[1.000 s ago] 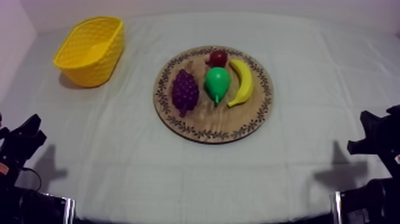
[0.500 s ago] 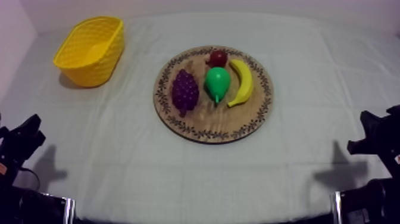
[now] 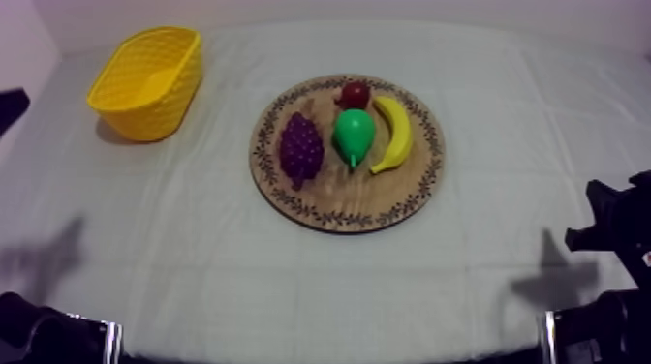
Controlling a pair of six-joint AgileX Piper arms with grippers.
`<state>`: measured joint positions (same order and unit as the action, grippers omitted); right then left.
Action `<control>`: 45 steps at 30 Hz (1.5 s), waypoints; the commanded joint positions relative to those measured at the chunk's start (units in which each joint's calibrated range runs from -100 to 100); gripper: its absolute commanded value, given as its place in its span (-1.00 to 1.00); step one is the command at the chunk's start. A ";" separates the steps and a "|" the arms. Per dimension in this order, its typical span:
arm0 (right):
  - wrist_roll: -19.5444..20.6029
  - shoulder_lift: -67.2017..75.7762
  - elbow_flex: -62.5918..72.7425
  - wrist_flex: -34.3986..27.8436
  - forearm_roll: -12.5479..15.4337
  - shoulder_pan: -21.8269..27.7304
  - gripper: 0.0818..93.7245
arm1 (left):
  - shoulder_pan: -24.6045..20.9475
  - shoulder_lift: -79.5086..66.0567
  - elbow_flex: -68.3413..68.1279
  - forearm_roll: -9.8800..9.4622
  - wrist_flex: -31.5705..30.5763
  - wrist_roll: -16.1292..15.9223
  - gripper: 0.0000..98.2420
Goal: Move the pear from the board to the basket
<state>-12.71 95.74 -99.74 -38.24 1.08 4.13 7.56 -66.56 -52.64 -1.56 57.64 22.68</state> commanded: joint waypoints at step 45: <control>-0.01 0.02 -0.04 0.02 0.02 0.00 -0.99 | 25.08 67.49 39.32 -0.11 -0.30 8.85 0.85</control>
<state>-12.71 95.74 -99.74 -38.25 1.08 4.13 32.64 0.85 -13.28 -1.56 57.53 31.37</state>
